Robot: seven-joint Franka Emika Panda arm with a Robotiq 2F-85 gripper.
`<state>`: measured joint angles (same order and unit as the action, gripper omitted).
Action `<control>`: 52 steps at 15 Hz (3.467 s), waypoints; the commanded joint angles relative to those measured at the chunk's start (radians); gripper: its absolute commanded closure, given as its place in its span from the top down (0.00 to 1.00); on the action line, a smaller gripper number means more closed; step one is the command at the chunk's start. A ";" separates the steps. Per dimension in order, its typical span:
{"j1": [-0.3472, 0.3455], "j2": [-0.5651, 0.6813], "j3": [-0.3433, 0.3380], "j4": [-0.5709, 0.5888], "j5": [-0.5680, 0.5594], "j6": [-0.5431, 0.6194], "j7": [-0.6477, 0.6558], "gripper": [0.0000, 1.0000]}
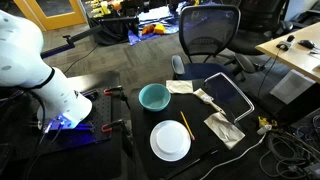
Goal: Pick the marker and put it in the bowl
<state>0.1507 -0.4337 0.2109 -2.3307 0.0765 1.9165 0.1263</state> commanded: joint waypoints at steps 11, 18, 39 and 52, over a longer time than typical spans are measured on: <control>-0.064 -0.001 -0.064 -0.037 0.017 0.097 0.113 1.00; -0.186 0.093 -0.159 -0.122 0.033 0.324 0.251 1.00; -0.215 0.689 -0.328 -0.174 0.115 0.932 1.028 1.00; -0.211 0.889 -0.332 -0.021 0.203 0.916 0.991 1.00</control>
<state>-0.0652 0.4182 -0.1150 -2.3994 0.2566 2.8393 1.1451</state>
